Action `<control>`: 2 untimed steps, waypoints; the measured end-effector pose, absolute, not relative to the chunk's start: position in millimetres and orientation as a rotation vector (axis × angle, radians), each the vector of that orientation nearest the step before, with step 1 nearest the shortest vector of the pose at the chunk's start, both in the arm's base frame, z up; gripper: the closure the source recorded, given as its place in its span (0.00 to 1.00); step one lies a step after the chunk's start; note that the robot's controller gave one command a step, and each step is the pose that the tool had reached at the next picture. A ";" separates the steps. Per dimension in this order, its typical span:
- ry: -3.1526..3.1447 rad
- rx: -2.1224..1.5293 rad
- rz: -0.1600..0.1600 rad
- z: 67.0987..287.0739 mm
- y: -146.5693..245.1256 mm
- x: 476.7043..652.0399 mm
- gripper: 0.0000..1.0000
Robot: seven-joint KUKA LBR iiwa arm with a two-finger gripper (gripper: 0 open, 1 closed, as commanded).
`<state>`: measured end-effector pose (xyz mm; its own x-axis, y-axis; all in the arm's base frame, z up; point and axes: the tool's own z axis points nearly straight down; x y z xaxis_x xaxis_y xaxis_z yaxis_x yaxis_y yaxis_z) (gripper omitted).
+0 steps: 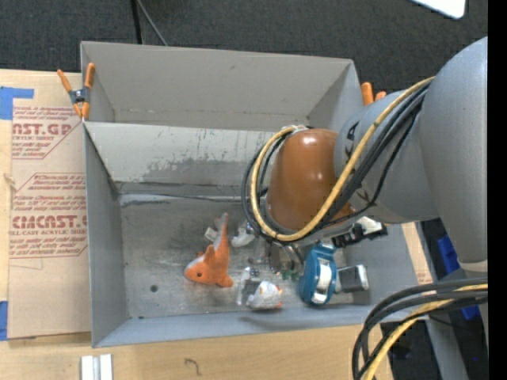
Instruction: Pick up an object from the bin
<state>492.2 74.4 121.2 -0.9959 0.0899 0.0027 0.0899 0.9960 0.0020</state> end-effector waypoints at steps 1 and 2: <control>-3.142 0.000 0.000 102.0 84.4 514.6 0.00; -3.121 0.363 -0.001 109.7 108.0 515.2 0.00</control>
Offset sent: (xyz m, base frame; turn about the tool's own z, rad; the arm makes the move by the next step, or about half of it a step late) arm 0.0201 0.0709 0.0063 -0.1456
